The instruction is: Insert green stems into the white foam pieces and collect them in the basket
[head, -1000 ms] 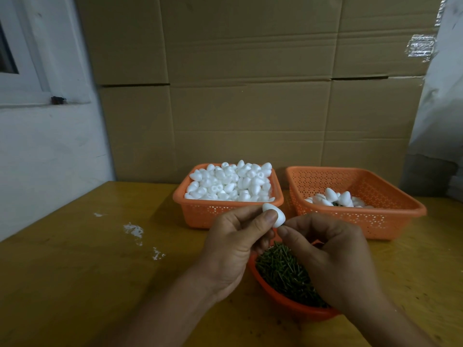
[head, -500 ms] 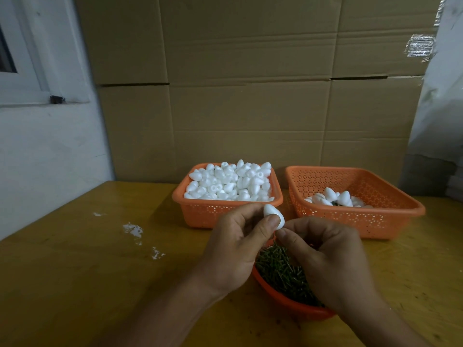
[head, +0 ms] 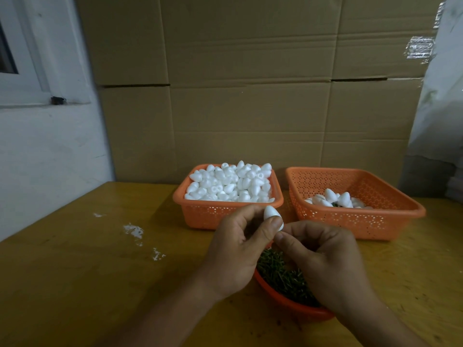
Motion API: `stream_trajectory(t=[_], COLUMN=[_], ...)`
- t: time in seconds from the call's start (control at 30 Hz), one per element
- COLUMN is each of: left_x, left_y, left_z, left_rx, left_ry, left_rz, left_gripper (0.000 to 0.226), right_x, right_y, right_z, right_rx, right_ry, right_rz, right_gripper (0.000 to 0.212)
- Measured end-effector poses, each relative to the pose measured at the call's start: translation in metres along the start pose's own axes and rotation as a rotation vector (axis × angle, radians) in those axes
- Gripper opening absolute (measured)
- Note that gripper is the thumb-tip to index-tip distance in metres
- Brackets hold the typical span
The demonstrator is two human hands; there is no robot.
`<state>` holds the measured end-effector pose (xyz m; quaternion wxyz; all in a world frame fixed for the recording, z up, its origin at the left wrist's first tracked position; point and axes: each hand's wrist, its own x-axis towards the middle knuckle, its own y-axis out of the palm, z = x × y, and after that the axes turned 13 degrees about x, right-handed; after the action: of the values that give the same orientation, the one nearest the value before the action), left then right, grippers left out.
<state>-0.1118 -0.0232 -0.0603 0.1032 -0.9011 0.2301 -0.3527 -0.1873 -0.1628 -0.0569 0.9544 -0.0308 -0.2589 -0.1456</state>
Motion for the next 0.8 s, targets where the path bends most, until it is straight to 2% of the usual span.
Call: stream_trajectory(t=[0.2,0.27,0.4,0.6,0.73,0.8], left_x=[-0.003,-0.005,-0.009,-0.013,-0.013,-0.014], left_y=[0.003,0.004,0.009,0.012,0.013,0.013], left_z=[-0.006,-0.006,0.002,0.006,0.006,0.005], left_rx=[-0.053,-0.062,0.042,0.149,0.169,0.185], left_ry=[0.019,0.009,-0.082,-0.111,-0.118,-0.118], left_rz=[0.072,0.094,0.076,0.103,0.098,0.097], left_gripper=[0.018,0.018,0.03,0.038,0.036,0.036], right_x=[0.003,0.007,0.025,0.074,0.102,0.112], right_y=[-0.003,-0.008,-0.026,-0.071,-0.1,-0.111], right_z=[0.006,0.007,0.005,-0.018,-0.028,-0.031], right_rx=[0.095,0.08,-0.008,-0.277,-0.545,-0.666], right_ry=[0.022,0.029,0.076,0.152,0.182,0.226], right_rz=[-0.013,-0.061,-0.184,-0.394,-0.443,-0.447], right_gripper=[0.012,0.008,0.009,0.01,0.01,0.018])
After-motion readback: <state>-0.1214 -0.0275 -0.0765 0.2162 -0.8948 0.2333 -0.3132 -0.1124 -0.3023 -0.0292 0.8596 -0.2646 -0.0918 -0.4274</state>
